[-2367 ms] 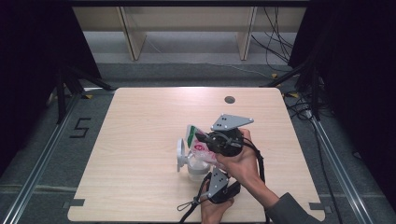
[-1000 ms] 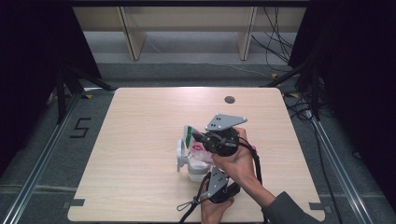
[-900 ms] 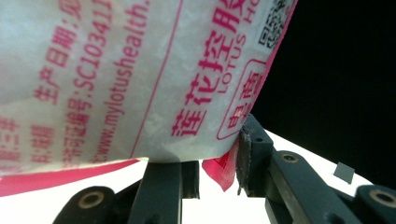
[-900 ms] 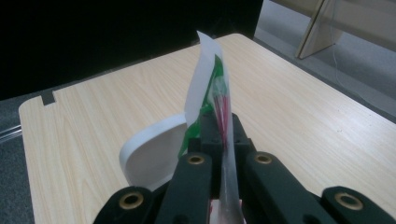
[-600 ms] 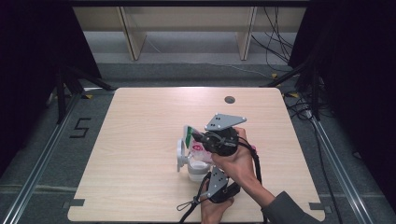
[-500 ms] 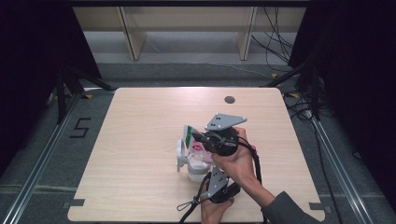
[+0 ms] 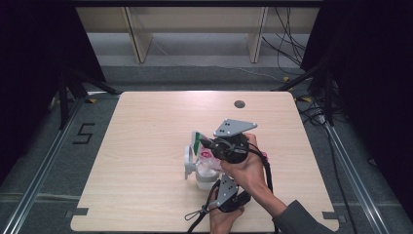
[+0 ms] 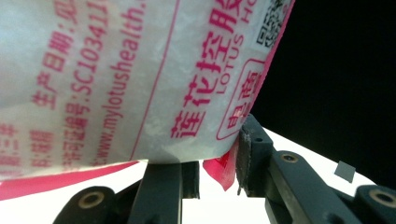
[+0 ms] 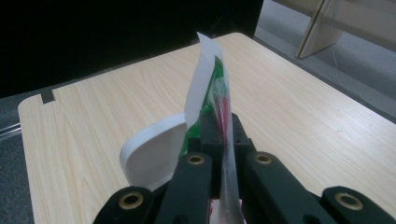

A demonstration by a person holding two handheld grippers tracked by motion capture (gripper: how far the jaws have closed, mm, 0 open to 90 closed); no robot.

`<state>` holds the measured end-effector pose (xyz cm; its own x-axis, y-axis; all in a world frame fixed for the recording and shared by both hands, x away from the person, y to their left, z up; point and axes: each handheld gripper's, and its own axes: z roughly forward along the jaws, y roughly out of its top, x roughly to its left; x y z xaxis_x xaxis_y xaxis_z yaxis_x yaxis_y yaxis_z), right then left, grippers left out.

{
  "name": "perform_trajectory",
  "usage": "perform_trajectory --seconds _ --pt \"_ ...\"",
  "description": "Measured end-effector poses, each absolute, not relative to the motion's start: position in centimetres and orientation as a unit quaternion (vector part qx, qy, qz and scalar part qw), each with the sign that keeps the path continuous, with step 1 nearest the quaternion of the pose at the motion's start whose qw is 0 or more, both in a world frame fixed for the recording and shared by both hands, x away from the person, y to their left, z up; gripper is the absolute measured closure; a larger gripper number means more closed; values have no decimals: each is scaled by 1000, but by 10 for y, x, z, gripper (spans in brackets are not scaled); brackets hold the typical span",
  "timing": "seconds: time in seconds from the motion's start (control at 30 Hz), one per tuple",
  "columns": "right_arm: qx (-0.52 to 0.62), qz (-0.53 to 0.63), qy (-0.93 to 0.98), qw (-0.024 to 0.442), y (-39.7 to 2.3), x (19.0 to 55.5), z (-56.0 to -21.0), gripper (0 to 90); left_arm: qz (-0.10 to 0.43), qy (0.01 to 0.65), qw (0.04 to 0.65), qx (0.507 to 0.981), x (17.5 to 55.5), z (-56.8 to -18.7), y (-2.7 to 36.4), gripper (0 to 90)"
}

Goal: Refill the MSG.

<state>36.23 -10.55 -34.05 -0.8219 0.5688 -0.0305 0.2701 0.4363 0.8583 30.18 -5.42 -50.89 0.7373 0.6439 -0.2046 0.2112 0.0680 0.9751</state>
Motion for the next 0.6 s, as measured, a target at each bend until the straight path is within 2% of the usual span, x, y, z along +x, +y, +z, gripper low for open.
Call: perform_trajectory --seconds 0.6 --pt "252 467 832 160 -103 362 -341 900 165 326 658 659 302 -509 -54 727"
